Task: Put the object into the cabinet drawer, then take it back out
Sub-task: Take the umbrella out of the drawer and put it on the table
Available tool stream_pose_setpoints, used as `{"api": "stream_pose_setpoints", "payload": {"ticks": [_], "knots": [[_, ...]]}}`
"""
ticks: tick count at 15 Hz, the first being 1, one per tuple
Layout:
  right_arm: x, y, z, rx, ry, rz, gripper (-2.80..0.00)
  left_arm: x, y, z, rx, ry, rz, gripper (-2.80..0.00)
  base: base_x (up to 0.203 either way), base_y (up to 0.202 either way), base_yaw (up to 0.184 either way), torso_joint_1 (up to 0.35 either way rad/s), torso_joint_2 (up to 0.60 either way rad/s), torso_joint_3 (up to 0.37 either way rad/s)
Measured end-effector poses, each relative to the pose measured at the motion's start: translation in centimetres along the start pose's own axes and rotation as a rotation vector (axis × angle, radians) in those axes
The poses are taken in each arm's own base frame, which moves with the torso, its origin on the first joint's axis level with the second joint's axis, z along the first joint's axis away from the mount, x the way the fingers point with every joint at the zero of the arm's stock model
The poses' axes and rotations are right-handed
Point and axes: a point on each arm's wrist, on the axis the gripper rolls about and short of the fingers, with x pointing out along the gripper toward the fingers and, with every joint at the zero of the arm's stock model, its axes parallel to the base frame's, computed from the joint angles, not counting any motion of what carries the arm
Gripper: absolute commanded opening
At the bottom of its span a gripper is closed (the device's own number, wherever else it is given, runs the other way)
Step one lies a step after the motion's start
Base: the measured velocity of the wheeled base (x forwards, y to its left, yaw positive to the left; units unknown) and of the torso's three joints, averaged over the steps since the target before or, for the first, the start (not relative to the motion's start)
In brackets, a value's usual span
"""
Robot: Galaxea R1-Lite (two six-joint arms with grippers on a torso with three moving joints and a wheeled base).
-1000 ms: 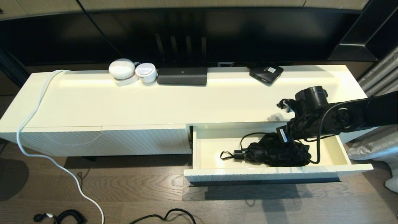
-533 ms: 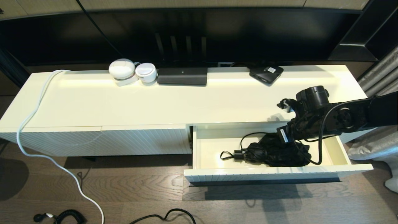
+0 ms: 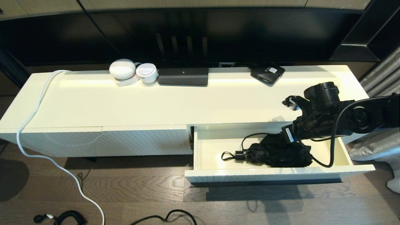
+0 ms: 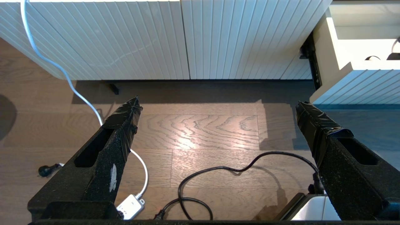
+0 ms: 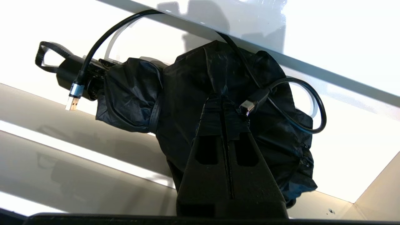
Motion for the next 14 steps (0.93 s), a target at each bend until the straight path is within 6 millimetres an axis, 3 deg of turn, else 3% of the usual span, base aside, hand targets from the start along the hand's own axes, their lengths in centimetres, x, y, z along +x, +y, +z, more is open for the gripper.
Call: {"api": "stream_pose_setpoints", "payload": {"ticks": [10, 11, 14], "knots": [[-2.0, 0.4, -0.8, -0.017, -0.02, -0.004, -2.8, 0.0, 0.0, 0.0, 0.0, 0.0, 0.0, 0.0, 0.0, 0.0, 0.0, 0.0, 0.0, 0.0], [-2.2, 0.3, -0.9, -0.021, -0.028, -0.01, 0.0, 0.0, 0.0, 0.0, 0.0, 0.001, 0.0, 0.0, 0.0, 0.0, 0.0, 0.0, 0.0, 0.0], [-2.7, 0.0, -1.2, -0.027, -0.023, -0.023, 0.0, 0.0, 0.0, 0.0, 0.0, 0.0, 0.0, 0.0, 0.0, 0.0, 0.0, 0.0, 0.0, 0.0]]}}
